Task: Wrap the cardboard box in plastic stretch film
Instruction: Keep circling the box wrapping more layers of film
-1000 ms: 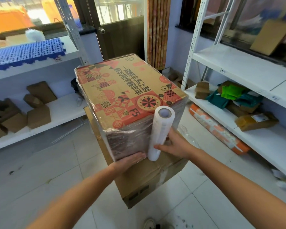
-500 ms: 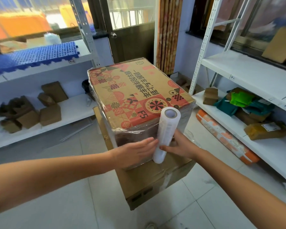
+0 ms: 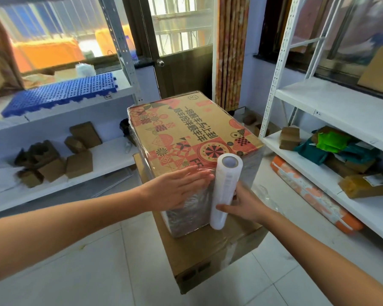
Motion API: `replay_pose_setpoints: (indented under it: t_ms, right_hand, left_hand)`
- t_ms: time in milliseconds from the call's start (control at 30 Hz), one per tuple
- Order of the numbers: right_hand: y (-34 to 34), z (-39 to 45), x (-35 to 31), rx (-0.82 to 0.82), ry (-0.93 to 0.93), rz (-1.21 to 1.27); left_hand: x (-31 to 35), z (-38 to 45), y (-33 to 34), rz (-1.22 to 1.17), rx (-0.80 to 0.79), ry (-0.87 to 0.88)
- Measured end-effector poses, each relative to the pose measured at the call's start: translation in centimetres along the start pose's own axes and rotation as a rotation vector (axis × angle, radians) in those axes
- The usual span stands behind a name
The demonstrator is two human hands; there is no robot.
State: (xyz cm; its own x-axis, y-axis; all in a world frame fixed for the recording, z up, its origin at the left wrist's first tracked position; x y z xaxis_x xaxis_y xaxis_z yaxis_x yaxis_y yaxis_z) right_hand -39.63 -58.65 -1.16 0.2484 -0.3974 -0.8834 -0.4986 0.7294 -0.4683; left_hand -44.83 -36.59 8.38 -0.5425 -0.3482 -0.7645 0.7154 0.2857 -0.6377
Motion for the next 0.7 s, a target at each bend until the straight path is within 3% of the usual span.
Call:
replay_pose_setpoints:
  t_ms: [200, 300, 433, 567, 700]
  right_hand:
    - [0.2, 0.4, -1.5, 0.016, 0.02, -0.021]
    - [0.6, 0.3, -1.6, 0.068, 0.006, 0.007]
    - [1.9, -0.6, -1.2, 0.115, -0.021, -0.064]
    - [2.0, -0.8, -0.8, 0.168, -0.05, -0.06]
    - [2.1, -0.9, -0.6, 0.175, -0.03, -0.01]
  left_hand:
    - [-1.7, -0.4, -0.9, -0.88, -0.03, -0.202]
    - [-2.3, -0.2, -1.1, -1.103, -0.062, -0.305]
    - [-2.3, 0.4, -1.2, -1.142, -0.049, -0.333]
    - [-1.7, 0.0, -1.4, -0.976, -0.012, -0.225]
    - [-1.5, -0.7, -1.4, -0.92, 0.015, -0.258]
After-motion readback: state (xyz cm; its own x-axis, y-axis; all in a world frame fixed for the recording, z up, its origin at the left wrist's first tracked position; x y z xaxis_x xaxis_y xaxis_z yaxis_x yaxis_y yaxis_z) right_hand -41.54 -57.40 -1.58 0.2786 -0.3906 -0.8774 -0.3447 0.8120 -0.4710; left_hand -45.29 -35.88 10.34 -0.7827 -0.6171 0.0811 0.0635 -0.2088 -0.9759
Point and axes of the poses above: each hand's wrist, its own z-axis towards the middle knuckle, its own y-axis out of the palm, x = y × z, the point moved 2 cm from there along z, towards the middle knuckle, and after that the axes turned 2 degrees about -x, right-handed, at the moved point
